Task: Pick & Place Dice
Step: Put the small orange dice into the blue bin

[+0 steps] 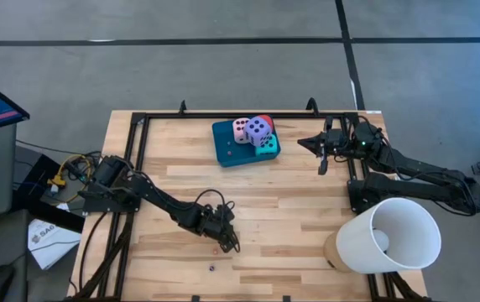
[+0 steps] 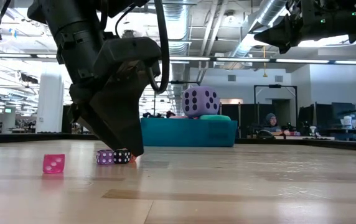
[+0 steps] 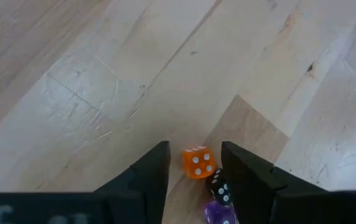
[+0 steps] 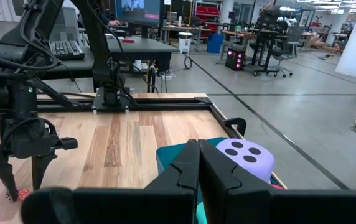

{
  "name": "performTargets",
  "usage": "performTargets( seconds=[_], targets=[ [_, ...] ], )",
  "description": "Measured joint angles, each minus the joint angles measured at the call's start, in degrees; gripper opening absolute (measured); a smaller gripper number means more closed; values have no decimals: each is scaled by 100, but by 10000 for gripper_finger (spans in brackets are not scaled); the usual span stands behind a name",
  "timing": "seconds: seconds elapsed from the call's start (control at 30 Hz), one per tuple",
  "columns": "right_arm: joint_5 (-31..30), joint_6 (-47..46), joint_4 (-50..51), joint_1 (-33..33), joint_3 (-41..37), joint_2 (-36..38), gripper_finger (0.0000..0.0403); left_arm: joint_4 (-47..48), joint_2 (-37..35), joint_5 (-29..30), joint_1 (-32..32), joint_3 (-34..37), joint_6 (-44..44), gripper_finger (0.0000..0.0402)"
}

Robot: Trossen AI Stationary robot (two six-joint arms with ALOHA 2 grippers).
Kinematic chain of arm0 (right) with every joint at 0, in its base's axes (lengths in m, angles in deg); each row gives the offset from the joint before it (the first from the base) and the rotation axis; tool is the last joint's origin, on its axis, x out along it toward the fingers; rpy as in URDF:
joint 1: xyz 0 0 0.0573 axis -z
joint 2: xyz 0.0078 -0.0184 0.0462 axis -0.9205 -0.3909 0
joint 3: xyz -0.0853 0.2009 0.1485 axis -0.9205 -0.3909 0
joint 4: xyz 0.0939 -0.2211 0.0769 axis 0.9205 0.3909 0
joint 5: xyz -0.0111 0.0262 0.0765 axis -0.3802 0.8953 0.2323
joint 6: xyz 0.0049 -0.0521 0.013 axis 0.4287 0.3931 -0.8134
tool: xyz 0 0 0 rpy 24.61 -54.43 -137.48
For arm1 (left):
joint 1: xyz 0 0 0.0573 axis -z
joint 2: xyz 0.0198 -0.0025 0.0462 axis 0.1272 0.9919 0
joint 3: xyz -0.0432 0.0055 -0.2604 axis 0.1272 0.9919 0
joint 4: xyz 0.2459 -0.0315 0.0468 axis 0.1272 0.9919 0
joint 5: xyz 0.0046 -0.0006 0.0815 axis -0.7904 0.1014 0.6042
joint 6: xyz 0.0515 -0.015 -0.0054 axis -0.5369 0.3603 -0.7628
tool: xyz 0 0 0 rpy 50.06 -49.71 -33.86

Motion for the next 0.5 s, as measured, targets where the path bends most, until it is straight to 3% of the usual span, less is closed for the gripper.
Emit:
performTargets(
  seconds=[0.5],
  targets=[
    [0,-17,-1,0,0,0,0,117,4,-4,-4,0,-10,88]
  ],
)
